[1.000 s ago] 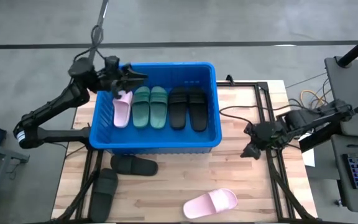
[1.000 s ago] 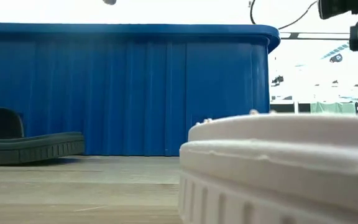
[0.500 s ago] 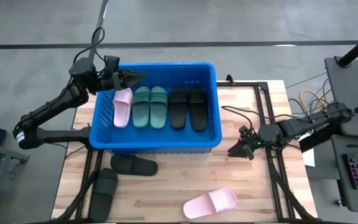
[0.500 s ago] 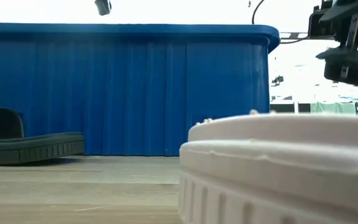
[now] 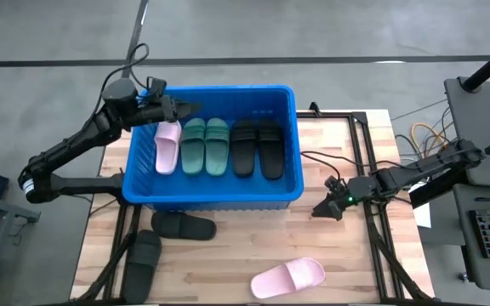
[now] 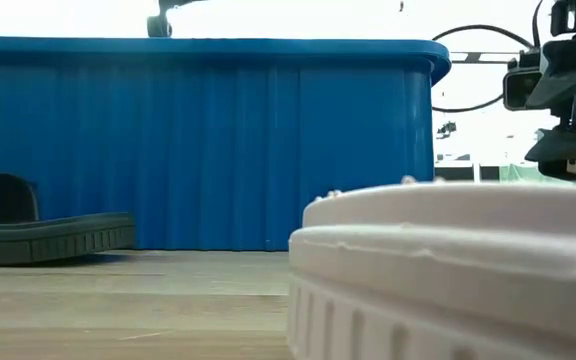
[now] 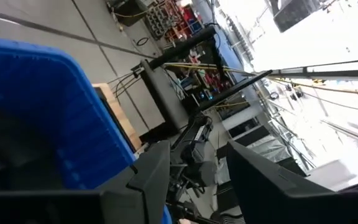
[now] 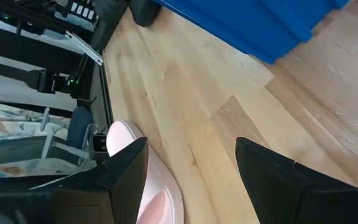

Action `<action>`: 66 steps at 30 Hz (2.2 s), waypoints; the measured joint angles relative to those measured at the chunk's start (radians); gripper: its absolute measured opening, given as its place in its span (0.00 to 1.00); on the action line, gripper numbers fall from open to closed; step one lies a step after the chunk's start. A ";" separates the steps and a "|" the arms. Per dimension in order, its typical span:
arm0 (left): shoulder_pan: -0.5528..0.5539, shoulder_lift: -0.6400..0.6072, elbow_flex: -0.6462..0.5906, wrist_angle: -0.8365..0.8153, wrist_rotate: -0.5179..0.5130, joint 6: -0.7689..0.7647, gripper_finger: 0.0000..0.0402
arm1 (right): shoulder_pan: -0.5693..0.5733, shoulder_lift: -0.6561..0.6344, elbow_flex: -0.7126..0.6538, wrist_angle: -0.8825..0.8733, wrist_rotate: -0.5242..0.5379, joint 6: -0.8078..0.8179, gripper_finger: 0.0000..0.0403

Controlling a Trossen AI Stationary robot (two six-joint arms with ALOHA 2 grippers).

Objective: Pick and place slides into bin
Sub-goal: Put the pink slide into the blue bin

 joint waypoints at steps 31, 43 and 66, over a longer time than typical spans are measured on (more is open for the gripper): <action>-0.001 0.046 -0.002 0.232 0.134 0.260 0.36 | 0.365 0.057 0.016 0.023 0.248 0.519 0.56; -0.014 0.060 -0.008 0.375 0.135 0.296 0.36 | 0.413 0.396 0.243 0.016 0.265 0.595 0.56; -0.014 0.057 -0.009 0.373 0.166 0.290 0.36 | 0.668 0.894 0.512 0.028 0.524 0.940 0.56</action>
